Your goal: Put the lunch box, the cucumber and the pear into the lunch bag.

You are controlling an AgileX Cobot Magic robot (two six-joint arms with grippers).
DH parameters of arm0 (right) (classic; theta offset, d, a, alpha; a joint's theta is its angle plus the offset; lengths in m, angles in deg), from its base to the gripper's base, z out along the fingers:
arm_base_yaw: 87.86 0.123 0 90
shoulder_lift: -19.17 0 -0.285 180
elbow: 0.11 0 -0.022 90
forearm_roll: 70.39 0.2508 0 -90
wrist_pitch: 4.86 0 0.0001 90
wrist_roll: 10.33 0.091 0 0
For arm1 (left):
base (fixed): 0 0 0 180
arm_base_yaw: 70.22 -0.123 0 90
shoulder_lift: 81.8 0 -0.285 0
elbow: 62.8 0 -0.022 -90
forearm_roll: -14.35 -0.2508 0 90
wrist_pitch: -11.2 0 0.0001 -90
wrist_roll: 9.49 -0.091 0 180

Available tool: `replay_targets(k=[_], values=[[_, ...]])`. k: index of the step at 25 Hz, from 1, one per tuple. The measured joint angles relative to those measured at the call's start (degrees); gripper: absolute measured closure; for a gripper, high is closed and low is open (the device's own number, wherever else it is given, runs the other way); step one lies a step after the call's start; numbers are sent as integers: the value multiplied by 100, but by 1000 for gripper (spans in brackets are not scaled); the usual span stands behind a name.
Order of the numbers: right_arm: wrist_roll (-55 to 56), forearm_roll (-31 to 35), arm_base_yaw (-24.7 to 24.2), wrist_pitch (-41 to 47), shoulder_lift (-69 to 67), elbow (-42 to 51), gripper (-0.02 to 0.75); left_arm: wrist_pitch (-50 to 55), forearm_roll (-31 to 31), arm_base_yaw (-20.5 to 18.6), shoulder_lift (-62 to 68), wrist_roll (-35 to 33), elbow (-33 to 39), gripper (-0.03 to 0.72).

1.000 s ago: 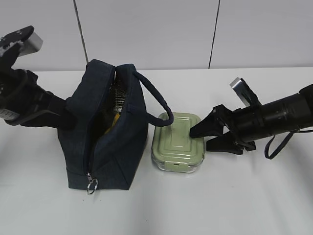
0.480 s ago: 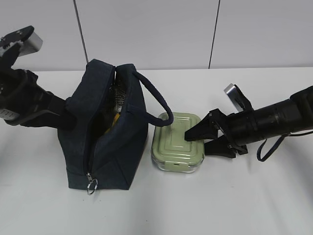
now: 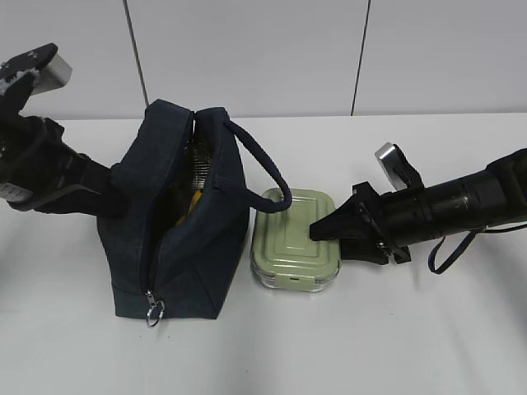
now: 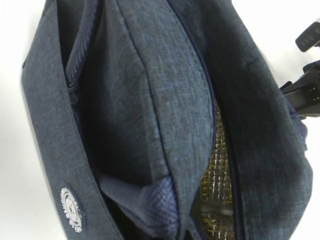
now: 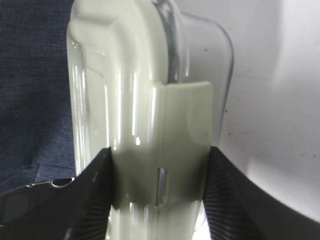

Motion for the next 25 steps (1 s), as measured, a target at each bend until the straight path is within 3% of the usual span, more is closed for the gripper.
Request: replay_targets(k=[9, 14, 18, 22, 25], values=[[-14, -249, -637, -176, 1111, 22, 352, 6, 0, 0, 0, 0, 0, 704], [45, -313, -654, 56, 1975, -345, 353, 6, 0, 0, 0, 0, 0, 704], [258, -284, -266, 171, 2306, -1007, 354, 6, 0, 0, 0, 0, 0, 704], [399, -241, 636, -18, 2319, -1642, 355, 6, 0, 0, 0, 0, 0, 704], [399, -274, 1392, -679, 2319, -1903, 355, 6, 0, 0, 0, 0, 0, 704]])
